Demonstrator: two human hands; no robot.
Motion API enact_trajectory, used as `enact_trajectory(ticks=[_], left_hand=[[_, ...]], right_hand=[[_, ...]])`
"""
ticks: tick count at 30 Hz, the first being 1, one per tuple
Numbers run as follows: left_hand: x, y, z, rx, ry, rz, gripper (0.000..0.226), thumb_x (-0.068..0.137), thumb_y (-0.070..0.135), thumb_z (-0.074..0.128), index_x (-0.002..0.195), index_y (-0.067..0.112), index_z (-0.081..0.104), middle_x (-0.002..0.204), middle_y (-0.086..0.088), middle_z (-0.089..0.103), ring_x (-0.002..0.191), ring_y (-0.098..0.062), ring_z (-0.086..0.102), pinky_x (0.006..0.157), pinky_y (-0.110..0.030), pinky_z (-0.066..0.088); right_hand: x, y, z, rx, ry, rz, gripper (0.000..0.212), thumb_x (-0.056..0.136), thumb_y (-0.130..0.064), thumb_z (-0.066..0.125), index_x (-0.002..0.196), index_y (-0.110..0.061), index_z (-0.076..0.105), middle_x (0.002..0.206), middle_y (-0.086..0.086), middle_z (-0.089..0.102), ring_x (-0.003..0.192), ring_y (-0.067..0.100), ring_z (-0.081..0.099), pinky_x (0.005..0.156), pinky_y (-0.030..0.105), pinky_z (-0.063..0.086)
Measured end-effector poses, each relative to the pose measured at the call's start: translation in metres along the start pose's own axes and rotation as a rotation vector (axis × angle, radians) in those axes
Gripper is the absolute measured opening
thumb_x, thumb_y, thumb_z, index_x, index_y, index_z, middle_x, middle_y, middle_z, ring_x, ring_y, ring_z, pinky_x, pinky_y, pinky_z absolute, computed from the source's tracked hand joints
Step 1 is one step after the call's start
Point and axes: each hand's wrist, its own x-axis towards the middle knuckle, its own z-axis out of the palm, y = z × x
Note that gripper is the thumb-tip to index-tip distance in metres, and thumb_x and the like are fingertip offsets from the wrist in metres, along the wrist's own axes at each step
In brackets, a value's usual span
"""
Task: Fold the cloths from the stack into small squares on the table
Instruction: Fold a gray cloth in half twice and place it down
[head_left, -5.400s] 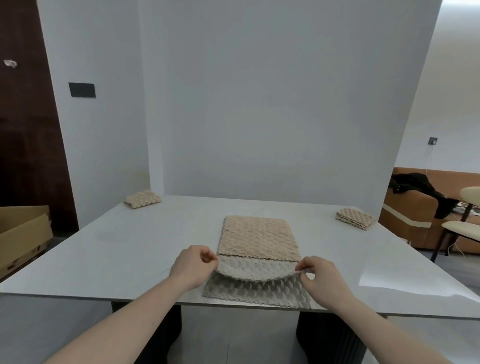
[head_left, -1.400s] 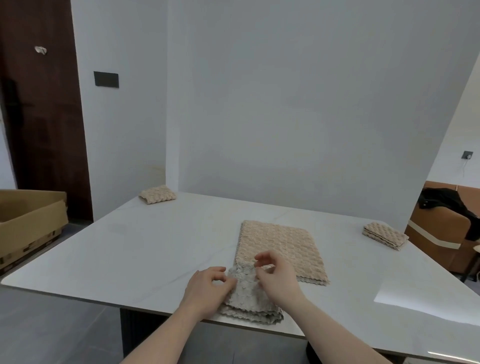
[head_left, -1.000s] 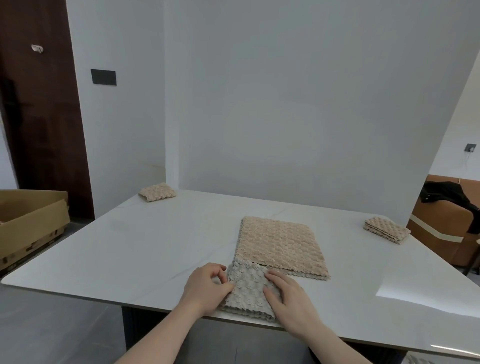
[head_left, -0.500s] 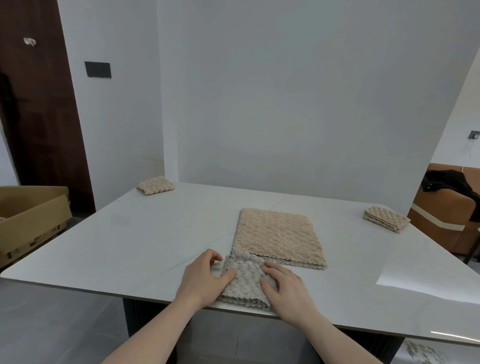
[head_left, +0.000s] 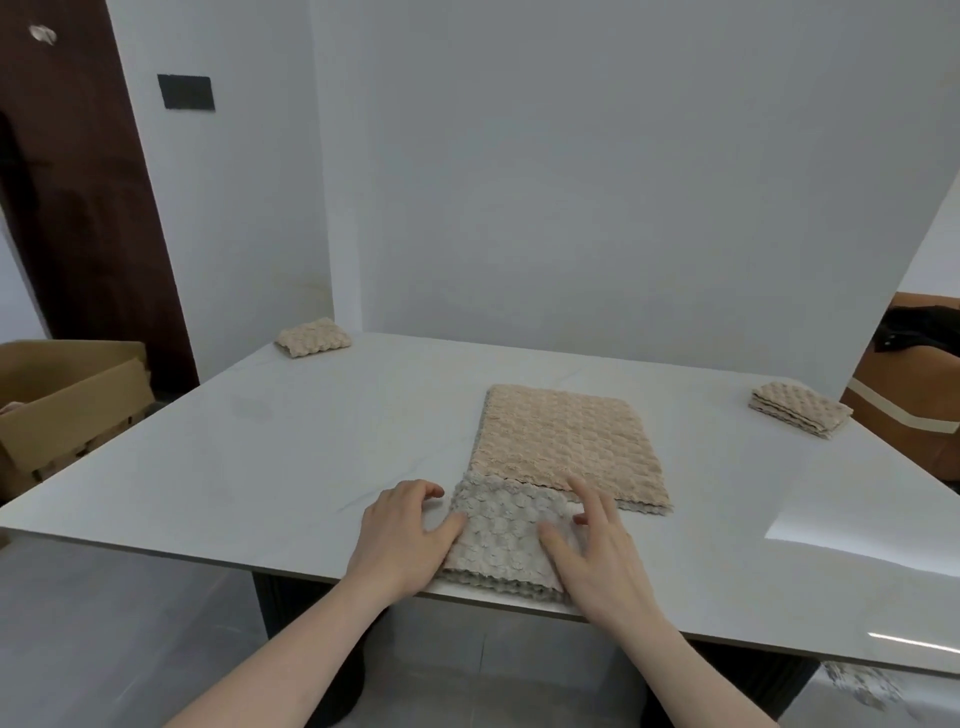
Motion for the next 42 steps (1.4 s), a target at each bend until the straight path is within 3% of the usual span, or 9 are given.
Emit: enact_trajectory(ticks=[5, 10, 15, 19, 23, 26, 30, 35, 42], left_hand=[[0.001, 0.000, 0.005, 0.142, -0.055, 0.073, 0.065, 0.084, 0.081, 0.036, 0.129, 0.037, 0.053, 0.135, 0.023, 0.044, 0.129, -0.006, 0.037, 0.112, -0.032, 0.029], [0.003, -0.009, 0.010, 0.125, -0.053, 0.109, 0.051, 0.083, 0.082, 0.038, 0.111, 0.042, 0.053, 0.131, 0.034, 0.040, 0.126, 0.004, 0.034, 0.110, -0.024, 0.026], [0.007, -0.007, 0.005, 0.040, -0.076, 0.088, 0.041, 0.081, 0.077, 0.047, 0.097, 0.041, 0.060, 0.127, 0.036, 0.046, 0.122, 0.009, 0.035, 0.106, -0.023, 0.025], [0.012, -0.004, -0.003, -0.004, -0.188, -0.002, 0.034, 0.079, 0.073, 0.054, 0.088, 0.041, 0.058, 0.131, 0.031, 0.048, 0.130, 0.002, 0.033, 0.109, -0.029, 0.027], [0.017, 0.028, -0.027, -0.052, -0.446, -0.166, 0.027, 0.082, 0.059, 0.065, 0.092, 0.036, 0.056, 0.131, 0.021, 0.041, 0.135, -0.008, 0.030, 0.114, -0.031, 0.028], [0.010, 0.076, -0.066, -0.132, -0.553, -0.403, 0.025, 0.086, 0.047, 0.066, 0.096, 0.025, 0.060, 0.110, 0.009, 0.060, 0.108, -0.015, 0.058, 0.094, -0.031, 0.046], [-0.014, 0.129, -0.123, -0.226, -0.524, -0.557, 0.024, 0.089, 0.037, 0.069, 0.098, 0.016, 0.062, 0.097, 0.002, 0.069, 0.090, -0.017, 0.065, 0.081, -0.029, 0.051], [-0.046, 0.163, -0.177, -0.401, -0.425, -0.636, 0.018, 0.091, 0.026, 0.072, 0.099, 0.012, 0.063, 0.093, -0.003, 0.064, 0.061, -0.005, 0.055, 0.054, -0.017, 0.047], [-0.052, 0.157, -0.212, -0.443, -0.297, -0.685, 0.012, 0.092, 0.012, 0.067, 0.103, 0.012, 0.062, 0.097, -0.006, 0.065, 0.053, 0.000, 0.054, 0.054, -0.020, 0.048]], right_hand=[[0.002, 0.001, 0.004, -0.049, 0.043, 0.041, 0.057, 0.090, -0.062, 0.055, 0.142, -0.042, 0.041, 0.126, -0.022, 0.050, 0.117, 0.005, 0.053, 0.104, 0.036, 0.045], [0.005, 0.005, 0.008, -0.136, 0.023, 0.084, 0.057, 0.087, -0.065, 0.055, 0.139, -0.050, 0.038, 0.111, -0.030, 0.053, 0.110, 0.001, 0.040, 0.099, 0.029, 0.035], [0.007, 0.001, 0.004, -0.047, -0.040, 0.192, 0.057, 0.081, -0.063, 0.064, 0.133, -0.057, 0.041, 0.101, -0.029, 0.055, 0.109, -0.007, 0.040, 0.098, 0.025, 0.033], [0.014, -0.012, -0.009, 0.042, -0.134, 0.342, 0.063, 0.080, -0.057, 0.073, 0.135, -0.057, 0.041, 0.098, -0.023, 0.058, 0.109, -0.011, 0.041, 0.097, 0.027, 0.036], [0.026, -0.033, -0.035, 0.164, -0.306, 0.539, 0.074, 0.081, -0.043, 0.077, 0.145, -0.037, 0.040, 0.094, -0.013, 0.067, 0.100, -0.002, 0.058, 0.096, 0.032, 0.049], [0.029, -0.063, -0.072, 0.337, -0.375, 0.735, 0.066, 0.085, -0.025, 0.078, 0.142, -0.021, 0.047, 0.095, -0.004, 0.074, 0.087, 0.006, 0.072, 0.077, 0.024, 0.056], [0.012, -0.114, -0.127, 0.395, -0.388, 0.773, 0.035, 0.086, -0.023, 0.077, 0.120, -0.019, 0.067, 0.096, -0.004, 0.075, 0.083, 0.008, 0.074, 0.066, 0.021, 0.055], [-0.003, -0.149, -0.156, 0.517, -0.389, 0.802, 0.021, 0.085, -0.023, 0.078, 0.106, -0.023, 0.072, 0.096, -0.004, 0.077, 0.089, 0.012, 0.074, 0.081, 0.035, 0.061], [0.023, -0.182, -0.147, 0.604, -0.484, 0.717, 0.021, 0.087, -0.029, 0.076, 0.105, -0.020, 0.071, 0.097, -0.002, 0.078, 0.090, 0.014, 0.076, 0.083, 0.038, 0.061]])
